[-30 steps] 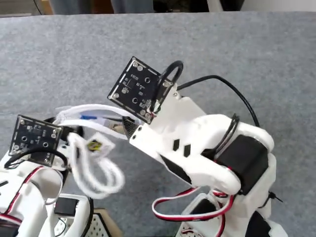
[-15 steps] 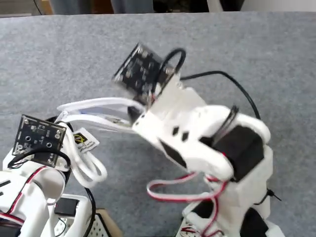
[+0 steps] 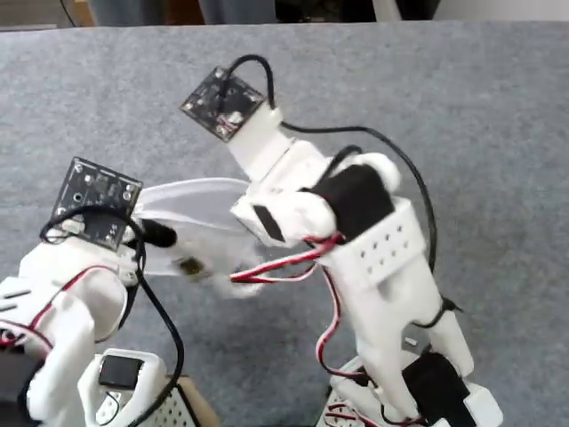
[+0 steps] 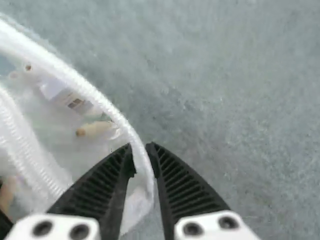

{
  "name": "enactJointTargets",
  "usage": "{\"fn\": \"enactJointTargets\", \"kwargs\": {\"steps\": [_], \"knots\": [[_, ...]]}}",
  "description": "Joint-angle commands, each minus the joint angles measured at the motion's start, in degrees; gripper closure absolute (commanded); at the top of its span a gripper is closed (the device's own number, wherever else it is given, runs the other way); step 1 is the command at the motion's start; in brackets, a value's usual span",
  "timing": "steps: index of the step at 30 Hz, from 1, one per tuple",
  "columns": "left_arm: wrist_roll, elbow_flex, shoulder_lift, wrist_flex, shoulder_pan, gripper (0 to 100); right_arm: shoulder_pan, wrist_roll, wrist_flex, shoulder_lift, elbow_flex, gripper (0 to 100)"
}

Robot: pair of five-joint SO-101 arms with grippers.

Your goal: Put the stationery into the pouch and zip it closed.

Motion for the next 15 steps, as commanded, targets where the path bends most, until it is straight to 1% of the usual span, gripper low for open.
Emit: {"fn": "enactJointTargets", "kwargs": {"steps": [1, 6, 7, 12, 15], "knots": [[2.81, 2.51, 4.92, -0.09, 0.13, 97, 1.41, 0.53, -1.14, 1.01, 9.45, 98.3], [5.63, 6.29, 7.91, -2.81, 0.13, 97, 1.23, 0.7, -1.58, 1.01, 14.46, 98.0], [5.71, 6.73, 7.91, -3.34, 0.13, 97, 1.41, 0.62, -1.41, 1.01, 14.55, 96.6], [5.89, 7.69, 8.0, -3.43, 0.13, 97, 1.23, 0.79, 1.14, -0.66, 12.88, 81.7], [5.89, 7.69, 8.0, -3.34, 0.13, 97, 1.14, 0.97, 1.23, -2.95, 10.33, 77.0]]}}
